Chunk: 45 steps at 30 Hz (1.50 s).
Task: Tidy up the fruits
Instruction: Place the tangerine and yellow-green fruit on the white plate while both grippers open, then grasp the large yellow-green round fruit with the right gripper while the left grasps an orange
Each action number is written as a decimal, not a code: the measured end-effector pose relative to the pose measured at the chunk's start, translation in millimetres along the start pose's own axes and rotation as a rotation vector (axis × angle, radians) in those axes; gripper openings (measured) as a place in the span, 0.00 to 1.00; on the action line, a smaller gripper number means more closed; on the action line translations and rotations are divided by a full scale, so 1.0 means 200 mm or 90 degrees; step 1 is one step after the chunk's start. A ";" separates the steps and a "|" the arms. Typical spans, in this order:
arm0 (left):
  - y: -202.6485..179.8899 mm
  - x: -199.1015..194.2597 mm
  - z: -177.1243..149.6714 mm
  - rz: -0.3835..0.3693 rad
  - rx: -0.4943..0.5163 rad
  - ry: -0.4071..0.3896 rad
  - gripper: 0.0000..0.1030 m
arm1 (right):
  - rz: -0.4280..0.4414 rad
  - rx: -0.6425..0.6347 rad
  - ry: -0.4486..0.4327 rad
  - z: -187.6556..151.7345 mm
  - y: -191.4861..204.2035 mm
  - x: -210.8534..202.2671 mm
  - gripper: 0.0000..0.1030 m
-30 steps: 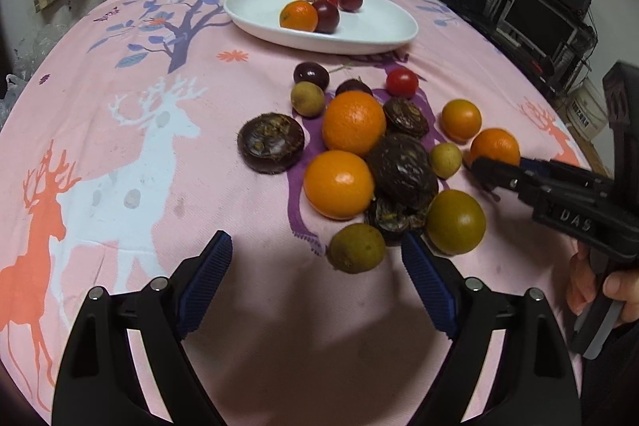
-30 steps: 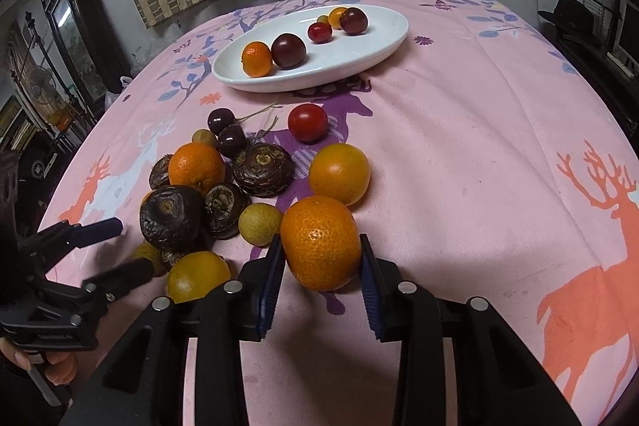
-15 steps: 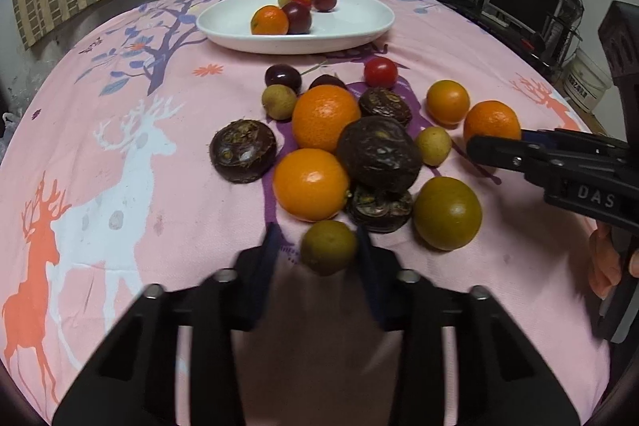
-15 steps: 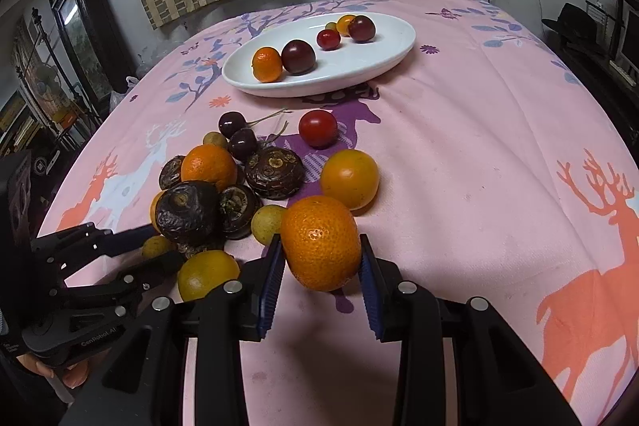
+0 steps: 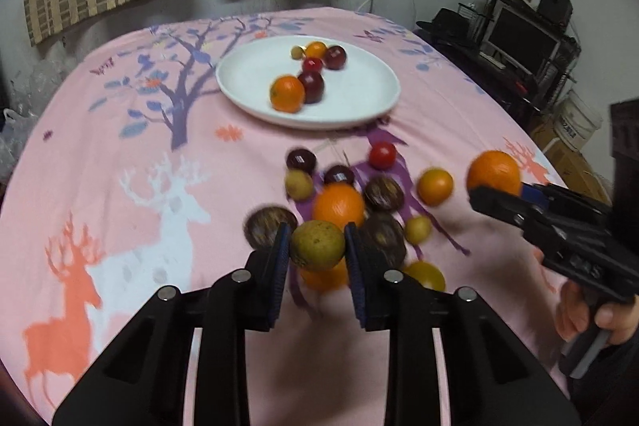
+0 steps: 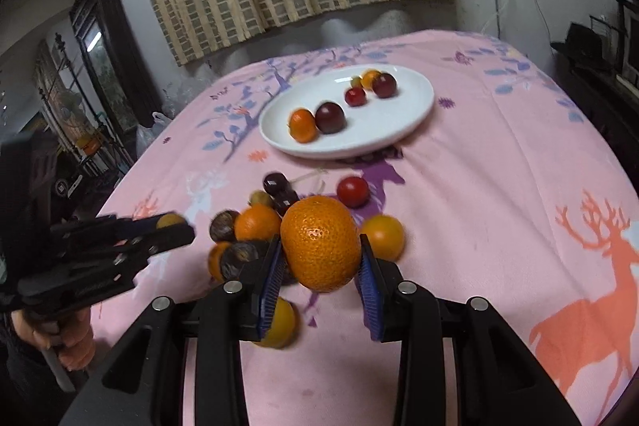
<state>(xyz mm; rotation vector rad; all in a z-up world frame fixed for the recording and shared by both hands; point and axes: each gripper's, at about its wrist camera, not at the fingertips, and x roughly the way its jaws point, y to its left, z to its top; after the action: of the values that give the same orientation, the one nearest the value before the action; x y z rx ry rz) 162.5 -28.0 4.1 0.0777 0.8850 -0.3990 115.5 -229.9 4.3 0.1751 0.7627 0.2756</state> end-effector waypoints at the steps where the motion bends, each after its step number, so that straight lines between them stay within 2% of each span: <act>1: 0.01 0.01 0.04 0.006 -0.003 -0.003 0.26 | -0.001 -0.013 -0.002 0.04 0.01 0.00 0.36; 8: 0.13 0.24 0.39 0.049 -0.064 -0.018 0.26 | -0.010 -0.050 -0.019 0.29 0.03 0.16 0.36; 12: 0.16 0.38 0.54 0.067 -0.089 -0.024 0.26 | -0.023 -0.042 0.004 0.39 -0.01 0.36 0.36; 17: 0.18 0.55 0.63 0.109 -0.090 -0.015 0.26 | -0.045 -0.025 0.040 0.45 -0.09 0.57 0.37; 18: 0.19 0.58 0.64 0.110 -0.098 -0.012 0.30 | -0.043 -0.019 0.048 0.45 -0.10 0.61 0.37; 19: 0.19 0.59 0.64 0.113 -0.105 -0.009 0.43 | -0.042 -0.014 0.052 0.45 -0.11 0.63 0.40; 21: 0.20 0.59 0.63 0.119 -0.118 -0.015 0.54 | -0.041 0.006 0.044 0.45 -0.14 0.64 0.44; 26: 0.16 0.50 0.58 0.113 -0.096 -0.023 0.59 | -0.036 0.006 0.034 0.41 -0.14 0.56 0.44; 34: 0.09 0.27 0.38 0.101 -0.074 -0.037 0.79 | -0.019 0.001 0.049 0.25 -0.15 0.34 0.44; 39: 0.09 0.15 0.19 0.115 -0.087 -0.038 0.82 | 0.004 -0.020 0.073 0.08 -0.07 0.19 0.47; 45: 0.14 0.09 -0.01 0.111 -0.115 -0.013 0.83 | 0.024 -0.058 0.113 -0.13 0.08 0.12 0.48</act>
<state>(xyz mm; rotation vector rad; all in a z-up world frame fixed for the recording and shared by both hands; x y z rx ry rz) 181.8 -8.3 -13.5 -0.0160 0.8839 -0.1564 110.2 -206.2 -25.7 0.0795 0.9210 0.3638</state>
